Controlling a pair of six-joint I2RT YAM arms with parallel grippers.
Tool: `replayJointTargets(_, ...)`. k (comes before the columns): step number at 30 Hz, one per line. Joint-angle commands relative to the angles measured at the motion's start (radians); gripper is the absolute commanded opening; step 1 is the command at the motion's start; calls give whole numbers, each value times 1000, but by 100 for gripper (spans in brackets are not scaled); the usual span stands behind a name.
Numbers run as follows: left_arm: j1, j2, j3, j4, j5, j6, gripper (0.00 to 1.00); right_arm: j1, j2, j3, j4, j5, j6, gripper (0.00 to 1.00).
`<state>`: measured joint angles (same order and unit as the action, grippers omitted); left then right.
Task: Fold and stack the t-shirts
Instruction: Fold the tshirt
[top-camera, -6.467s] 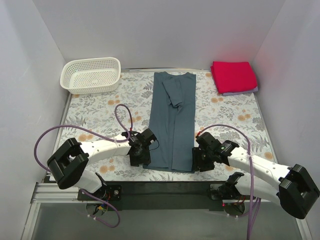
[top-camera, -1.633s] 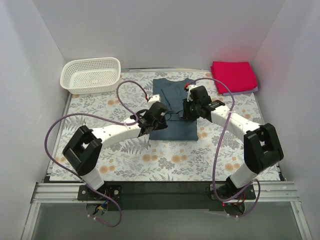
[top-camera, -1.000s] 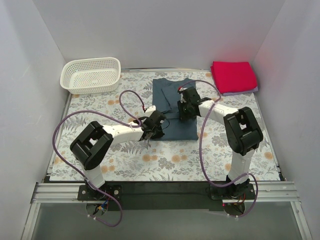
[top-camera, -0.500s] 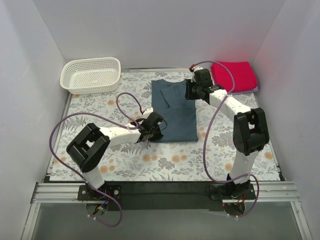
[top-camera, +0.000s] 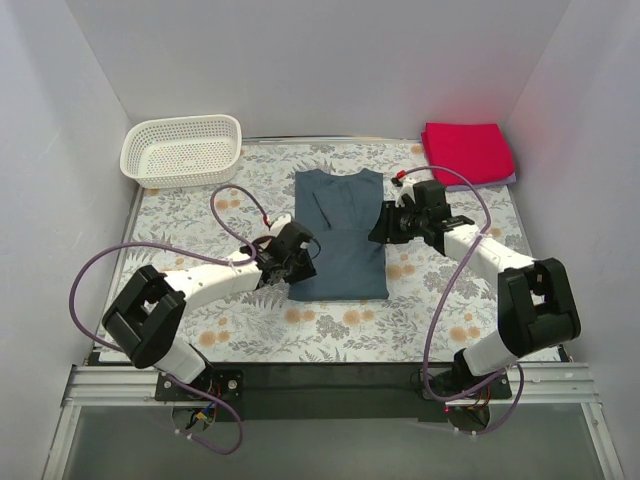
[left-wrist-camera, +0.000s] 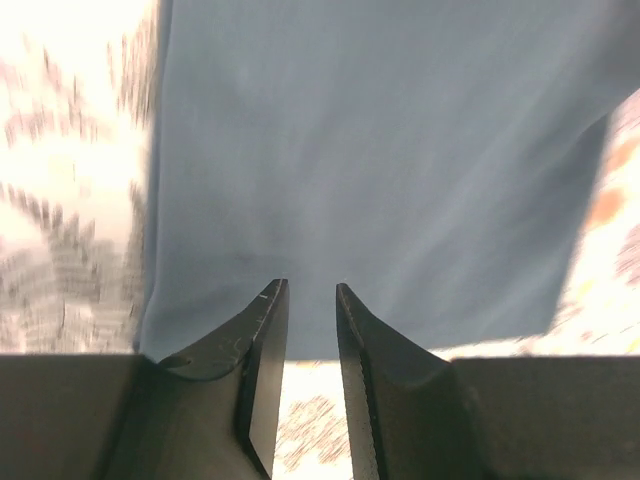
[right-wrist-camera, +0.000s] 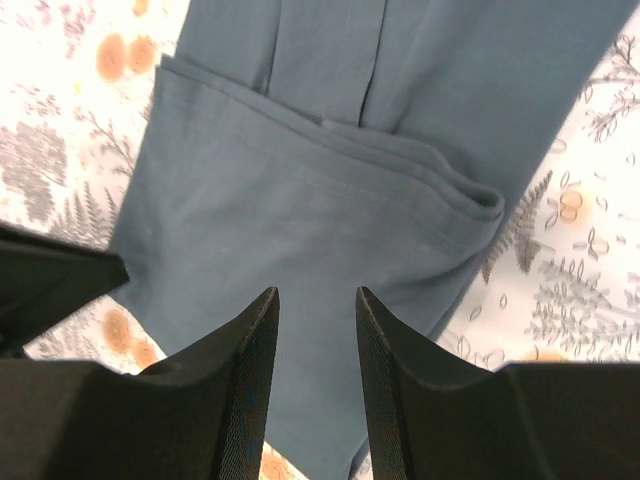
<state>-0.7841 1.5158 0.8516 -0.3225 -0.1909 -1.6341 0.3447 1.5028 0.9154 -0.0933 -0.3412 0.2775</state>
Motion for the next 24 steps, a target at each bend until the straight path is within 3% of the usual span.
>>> replayJointTargets(1, 77, 21, 101, 55, -41, 65, 25, -64, 48, -7, 171, -174, 51, 37)
replayJointTargets(6, 180, 179, 197, 132, 48, 125, 21, -110, 184, 20, 219, -226, 60, 36)
replayJointTargets(14, 227, 388, 273, 143, 74, 100, 18, -199, 349, 89, 248, -234, 65, 35)
replayJointTargets(20, 235, 319, 244, 137, 77, 108, 20, -220, 261, 73, 245, -235, 92, 35)
replayJointTargets(24, 229, 180, 192, 131, 129, 92, 31, -211, 145, -15, 256, -301, 132, 35)
